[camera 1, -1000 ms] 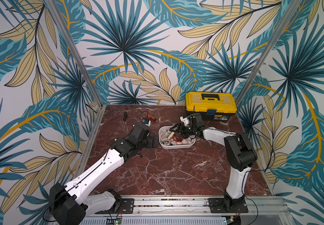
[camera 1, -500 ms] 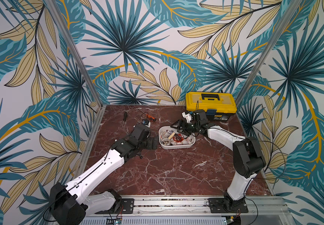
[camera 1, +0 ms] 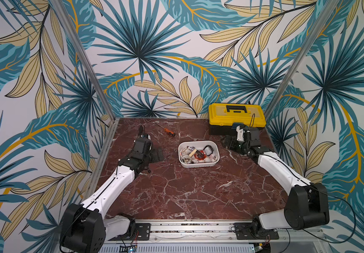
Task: Put the watch into the storage box
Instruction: Adjust the watch in the storage box, then reset both arms
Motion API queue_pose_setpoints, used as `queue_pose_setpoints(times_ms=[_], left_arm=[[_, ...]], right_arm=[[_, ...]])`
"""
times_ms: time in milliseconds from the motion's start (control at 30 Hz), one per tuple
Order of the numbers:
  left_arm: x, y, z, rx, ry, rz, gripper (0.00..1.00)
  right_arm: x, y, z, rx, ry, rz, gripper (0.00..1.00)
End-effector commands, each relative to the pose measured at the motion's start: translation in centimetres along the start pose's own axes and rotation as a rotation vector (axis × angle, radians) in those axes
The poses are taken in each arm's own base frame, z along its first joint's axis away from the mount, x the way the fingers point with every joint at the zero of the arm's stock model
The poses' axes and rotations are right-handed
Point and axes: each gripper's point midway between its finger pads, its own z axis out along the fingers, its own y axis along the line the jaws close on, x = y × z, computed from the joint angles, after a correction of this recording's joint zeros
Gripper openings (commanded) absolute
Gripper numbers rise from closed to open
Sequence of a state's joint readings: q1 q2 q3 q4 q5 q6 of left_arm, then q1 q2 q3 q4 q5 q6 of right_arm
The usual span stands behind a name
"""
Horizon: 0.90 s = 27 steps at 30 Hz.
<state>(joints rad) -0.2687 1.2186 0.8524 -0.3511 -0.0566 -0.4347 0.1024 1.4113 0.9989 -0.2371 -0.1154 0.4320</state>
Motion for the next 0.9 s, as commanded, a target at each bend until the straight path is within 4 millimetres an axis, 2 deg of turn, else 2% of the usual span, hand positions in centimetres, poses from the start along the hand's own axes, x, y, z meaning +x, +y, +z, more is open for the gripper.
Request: queue_pose_setpoints(times_ms=[0, 33, 133, 333, 433, 533, 700, 800, 833, 867], left_arm=[[-3.5, 1.8, 0.4, -0.054, -0.201, -0.017, 1.0], [-4.1, 2.9, 0.4, -0.099, -0.25, -0.014, 1.0], [-5.2, 5.7, -0.3, -0.213, -0.387, 0.002, 1.0], [-5.5, 10.3, -2.3, -0.352, -0.611, 0.037, 1.0], [-4.8, 12.2, -3.0, -0.416, -0.688, 0.071, 1.0], [-3.9, 13.7, -2.6, -0.441, -0.706, 0.093, 1.0], [-2.7, 14.5, -1.3, -0.409, -0.739, 0.093, 1.0], [-2.4, 13.5, 0.2, -0.33, -0.756, 0.145, 1.0], [-1.9, 12.5, 1.1, -0.271, -0.72, 0.188, 1.0], [-1.3, 12.4, 1.9, -0.26, -0.683, 0.203, 1.0]], right_arm=[[-0.2, -7.4, -1.5, 0.348, -0.137, -0.049, 1.0], [-0.3, -8.7, -1.9, 0.394, -0.186, -0.043, 1.0], [0.0, -10.7, -2.4, 0.444, -0.316, -0.071, 1.0], [-1.1, -11.5, -3.9, 0.477, -0.47, -0.155, 1.0], [-0.6, -12.2, -3.8, 0.493, -0.514, -0.182, 1.0], [-0.3, -12.7, -3.0, 0.491, -0.575, -0.201, 1.0], [-0.3, -12.1, -1.0, 0.433, -0.59, -0.231, 1.0], [0.0, -11.5, -0.2, 0.397, -0.539, -0.243, 1.0], [0.5, -11.4, 0.2, 0.376, -0.534, -0.253, 1.0], [0.6, -11.4, 0.4, 0.367, -0.563, -0.266, 1.0]])
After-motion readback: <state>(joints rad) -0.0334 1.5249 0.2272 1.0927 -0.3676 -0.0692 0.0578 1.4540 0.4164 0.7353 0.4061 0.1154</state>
